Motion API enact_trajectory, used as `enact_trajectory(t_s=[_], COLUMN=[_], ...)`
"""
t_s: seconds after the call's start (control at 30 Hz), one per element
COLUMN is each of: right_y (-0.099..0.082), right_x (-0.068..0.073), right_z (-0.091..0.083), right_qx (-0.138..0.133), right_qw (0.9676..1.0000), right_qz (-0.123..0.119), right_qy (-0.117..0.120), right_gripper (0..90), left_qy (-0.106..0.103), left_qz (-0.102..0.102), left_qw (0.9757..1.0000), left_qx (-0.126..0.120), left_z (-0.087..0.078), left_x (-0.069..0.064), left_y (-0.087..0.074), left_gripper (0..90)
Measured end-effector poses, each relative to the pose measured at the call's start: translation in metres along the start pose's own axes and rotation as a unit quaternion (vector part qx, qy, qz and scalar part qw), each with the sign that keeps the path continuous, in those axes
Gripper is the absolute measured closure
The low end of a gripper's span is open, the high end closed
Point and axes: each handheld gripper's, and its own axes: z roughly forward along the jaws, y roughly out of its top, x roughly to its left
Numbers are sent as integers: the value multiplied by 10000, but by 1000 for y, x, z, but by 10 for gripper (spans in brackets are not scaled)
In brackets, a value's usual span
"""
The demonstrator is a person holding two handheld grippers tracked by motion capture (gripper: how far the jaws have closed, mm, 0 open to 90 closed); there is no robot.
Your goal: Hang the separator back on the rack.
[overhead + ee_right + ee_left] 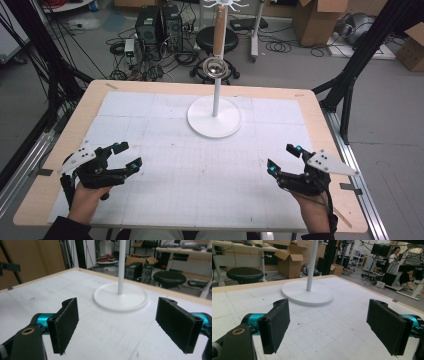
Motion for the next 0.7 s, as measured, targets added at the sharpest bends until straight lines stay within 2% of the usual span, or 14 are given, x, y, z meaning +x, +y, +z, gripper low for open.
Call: enact_trajectory(t_s=[0.1,0.17,0.33,0.7], right_y=[-10,-11,-8,-10], right_x=[3,4,4,4], right_z=[-5,-7,-12,-12], right_qx=[32,79,-80,-70], right_qw=[10000,9998,9999,9999], right_qz=[-31,-152,-88,-98], right_qy=[-27,-44,-58,-29], right_gripper=[173,173,173,173], left_qy=[-28,-33,-27,-35], left_qz=[-8,-4,30,60], left_qw=[10000,10000,9999,10000], left_qx=[-54,-76,-96,-48], left_z=[-2,-2,-3,-2], left_x=[-2,-2,-2,-4], left_y=[0,1,1,0], left_gripper=[193,193,193,193])
